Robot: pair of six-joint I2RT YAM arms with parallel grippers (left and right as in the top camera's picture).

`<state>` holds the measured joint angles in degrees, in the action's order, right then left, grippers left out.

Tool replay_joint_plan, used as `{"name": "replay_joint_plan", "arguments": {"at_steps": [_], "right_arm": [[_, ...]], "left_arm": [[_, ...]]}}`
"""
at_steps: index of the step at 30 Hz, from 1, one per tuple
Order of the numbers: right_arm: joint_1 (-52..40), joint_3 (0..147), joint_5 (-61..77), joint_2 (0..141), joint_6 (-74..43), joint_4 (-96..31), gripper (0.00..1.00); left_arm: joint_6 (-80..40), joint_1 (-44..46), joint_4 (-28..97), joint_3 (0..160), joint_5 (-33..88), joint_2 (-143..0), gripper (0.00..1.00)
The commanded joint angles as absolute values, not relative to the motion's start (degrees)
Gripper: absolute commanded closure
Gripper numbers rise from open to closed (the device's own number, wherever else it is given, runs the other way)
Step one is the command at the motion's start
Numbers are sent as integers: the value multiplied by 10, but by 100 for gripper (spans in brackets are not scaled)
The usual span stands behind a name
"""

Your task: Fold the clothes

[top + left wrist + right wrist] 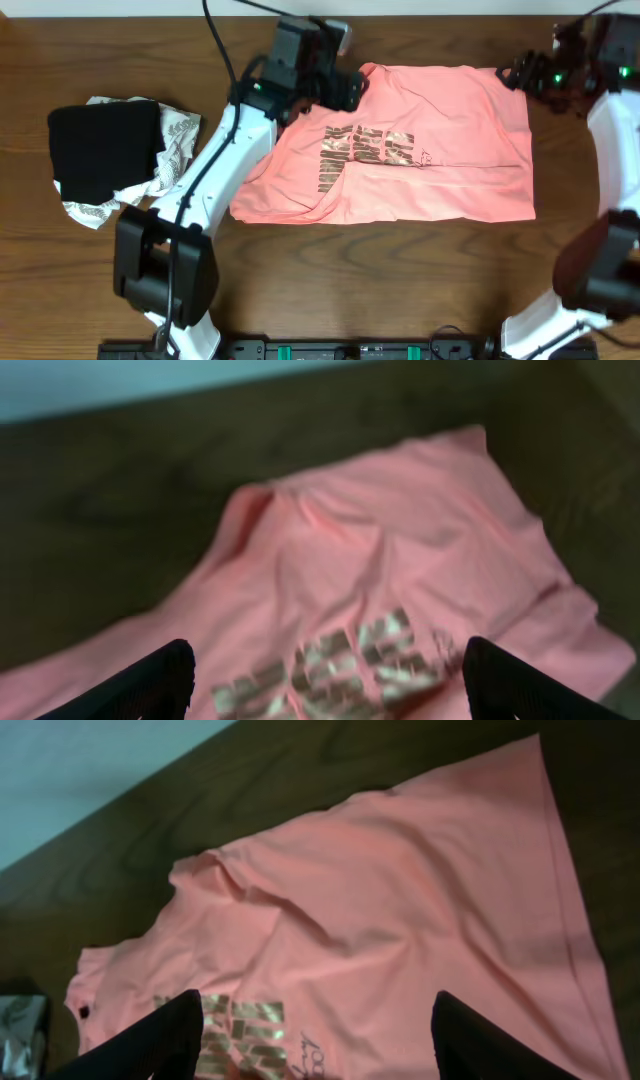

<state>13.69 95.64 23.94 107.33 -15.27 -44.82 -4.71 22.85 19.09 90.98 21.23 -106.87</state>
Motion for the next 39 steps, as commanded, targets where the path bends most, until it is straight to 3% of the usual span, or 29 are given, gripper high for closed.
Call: {"name": "replay_joint_plan", "arguments": {"at_steps": [1,10,18,33,39], "right_arm": [[132,1047,226,1128,-124,-472,27],[159,1200,171,1266,-110,-512,25],[187,1201,169,1341,-111,-425,26],[177,1201,169,1462,-121,-305,29],[164,1201,169,1473,-122,-293,35]], "left_arm": [[-64,216,188,959,221,-1100,14],[-76,215,178,1004,221,-1183,14],[-99,217,120,1004,221,-1223,15],[-107,217,126,1003,221,-1234,14],[-106,220,134,1003,221,-1234,14]]}}
